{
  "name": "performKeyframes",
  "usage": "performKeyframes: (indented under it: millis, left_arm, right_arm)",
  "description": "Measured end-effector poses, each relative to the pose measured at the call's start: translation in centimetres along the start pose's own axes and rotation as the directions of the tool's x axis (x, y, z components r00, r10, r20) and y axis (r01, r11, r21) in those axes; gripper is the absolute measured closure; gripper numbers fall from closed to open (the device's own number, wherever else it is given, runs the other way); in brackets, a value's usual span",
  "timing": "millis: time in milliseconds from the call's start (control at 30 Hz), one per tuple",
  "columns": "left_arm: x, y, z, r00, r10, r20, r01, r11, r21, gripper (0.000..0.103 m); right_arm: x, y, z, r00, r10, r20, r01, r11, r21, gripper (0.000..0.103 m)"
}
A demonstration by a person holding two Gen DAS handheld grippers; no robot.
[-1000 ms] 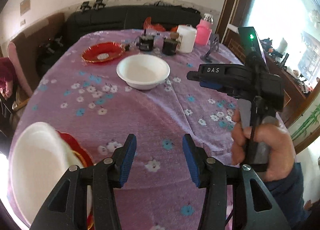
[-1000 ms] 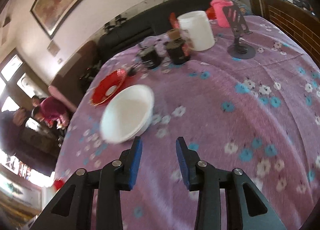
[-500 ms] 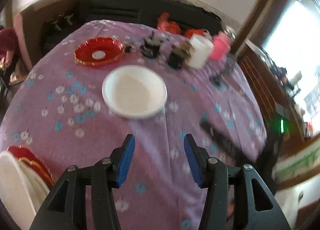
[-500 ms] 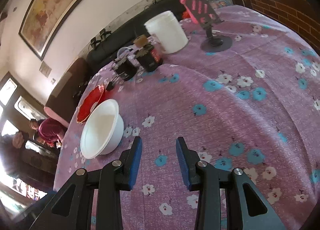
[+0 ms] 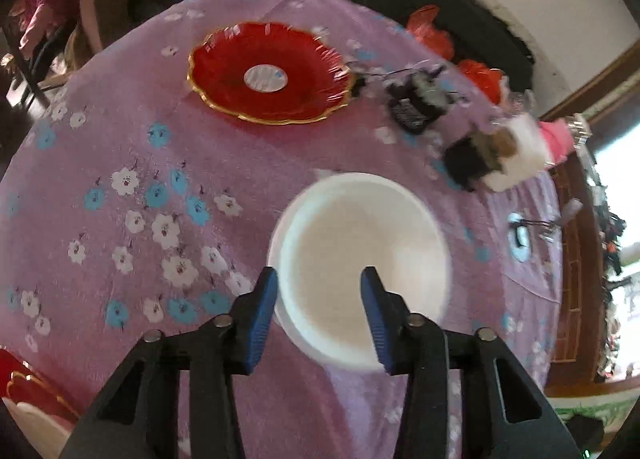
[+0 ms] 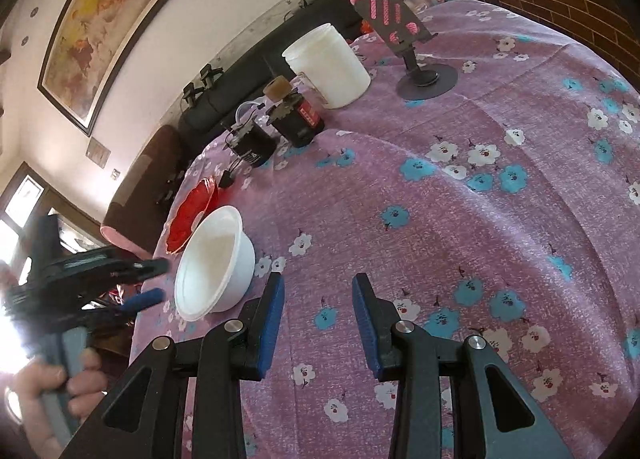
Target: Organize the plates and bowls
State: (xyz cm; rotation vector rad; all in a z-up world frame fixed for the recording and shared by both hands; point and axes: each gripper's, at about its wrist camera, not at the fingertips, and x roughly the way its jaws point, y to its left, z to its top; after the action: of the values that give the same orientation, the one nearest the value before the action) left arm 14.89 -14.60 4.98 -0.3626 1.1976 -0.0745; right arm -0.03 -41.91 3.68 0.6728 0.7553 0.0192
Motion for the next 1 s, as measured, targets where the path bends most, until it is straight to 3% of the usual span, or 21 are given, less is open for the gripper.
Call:
performKeyframes:
  millis: [67,133,267,567,767,800,900,1000]
  left_arm:
    - [0.9,0.2,0.4,1.0,0.008,-0.002,-0.008,1.0,-0.005,0.066]
    - [2.0,0.1,0.5,1.0,0.012,-0.025,-0.012,1.0,-0.007,0.093]
    - [3.1,-0.3,0.4,0.999,0.039,-0.029,-0.039,0.999,0.002,0.102]
    - [2.6,-3.0,-3.1,0.999,0.005,-0.054,0.001,0.993,0.119,0.103]
    - [0.8,-2.1,-2.3,0.999,-0.013,-0.033,0.016,0.995,0.098,0.103]
    - [0.5,-1.9,-1.9,0.999,-0.022,-0.037,0.025,0.995,0.094,0.097]
    - [-0.4,-1.2,-0.8,1.0,-0.003,-0.007,0.004,0.998,0.067,0.051]
    - [-1.2,-0.3,0.3,0.999,0.014,0.034,-0.016,0.999,0.045,0.047]
  right_arm:
    - [0.1,0.1,0.0,1.0,0.002,-0.001,-0.002,1.0,-0.001,0.065]
    - [0.1,0.1,0.0,1.0,0.005,-0.001,-0.005,1.0,-0.003,0.065]
    - [0.2,0.3,0.0,1.0,0.013,-0.002,-0.013,1.0,-0.014,0.065]
    - [1.0,0.7,0.0,0.997,0.067,-0.035,-0.068,0.997,-0.031,0.065]
    - [1.0,0.2,0.0,0.996,0.082,-0.036,-0.082,0.997,-0.001,0.063]
    - [0.9,0.2,0.0,0.996,0.083,-0.033,-0.083,0.997,-0.001,0.061]
    - [0.5,0.7,-0.1,0.996,0.088,-0.023,-0.088,0.996,-0.018,0.053]
    - [0.7,0.8,-0.2,0.996,0.084,-0.027,-0.085,0.996,-0.024,0.051]
